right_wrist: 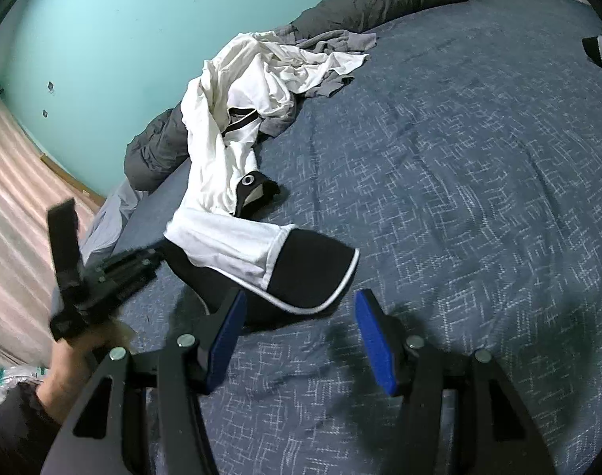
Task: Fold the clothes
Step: 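Grasp the black-trimmed edge of the white garment with the left gripper, then grasp the black trim with the right gripper while the left gripper holds the garment, then lift the white garment with both grippers, spreading it between them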
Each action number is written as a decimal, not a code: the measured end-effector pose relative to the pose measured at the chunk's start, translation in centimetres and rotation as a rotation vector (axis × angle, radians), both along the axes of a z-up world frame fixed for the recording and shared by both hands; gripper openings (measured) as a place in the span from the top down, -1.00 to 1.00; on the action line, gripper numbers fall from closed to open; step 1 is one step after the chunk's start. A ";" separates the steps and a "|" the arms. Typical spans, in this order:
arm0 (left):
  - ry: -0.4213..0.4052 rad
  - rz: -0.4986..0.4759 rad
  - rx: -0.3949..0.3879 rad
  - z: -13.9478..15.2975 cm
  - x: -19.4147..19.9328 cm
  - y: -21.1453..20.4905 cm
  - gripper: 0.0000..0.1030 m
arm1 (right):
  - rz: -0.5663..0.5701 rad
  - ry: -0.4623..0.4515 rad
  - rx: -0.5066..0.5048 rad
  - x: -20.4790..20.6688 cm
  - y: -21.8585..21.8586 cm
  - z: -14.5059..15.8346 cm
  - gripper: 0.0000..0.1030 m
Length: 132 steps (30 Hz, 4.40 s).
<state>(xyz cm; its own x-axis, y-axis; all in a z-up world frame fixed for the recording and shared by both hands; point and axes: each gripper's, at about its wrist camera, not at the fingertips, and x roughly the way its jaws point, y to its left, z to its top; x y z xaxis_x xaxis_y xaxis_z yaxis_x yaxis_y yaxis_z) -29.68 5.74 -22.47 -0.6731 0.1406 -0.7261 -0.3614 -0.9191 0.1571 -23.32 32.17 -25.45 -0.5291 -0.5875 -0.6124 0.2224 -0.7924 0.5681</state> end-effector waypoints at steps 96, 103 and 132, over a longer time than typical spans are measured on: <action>0.067 0.044 0.166 12.9 7.3 -5.3 0.94 | 0.356 0.319 0.190 -1.6 -12.4 10.8 0.91; 0.192 0.018 0.147 22.2 12.2 -4.7 0.94 | 0.345 0.456 0.193 2.0 -10.9 21.1 0.91; 0.309 -0.116 0.259 41.8 25.6 -2.5 0.94 | 0.331 0.735 0.187 19.6 -3.5 48.9 0.91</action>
<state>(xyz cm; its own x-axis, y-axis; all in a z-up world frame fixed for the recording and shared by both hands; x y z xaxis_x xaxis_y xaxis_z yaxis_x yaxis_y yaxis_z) -4.10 3.27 19.37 -0.8225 0.3799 -0.4232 -0.4371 -0.8984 0.0430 -3.76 28.64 23.45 -0.6504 -0.7060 -0.2801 0.7241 -0.6878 0.0522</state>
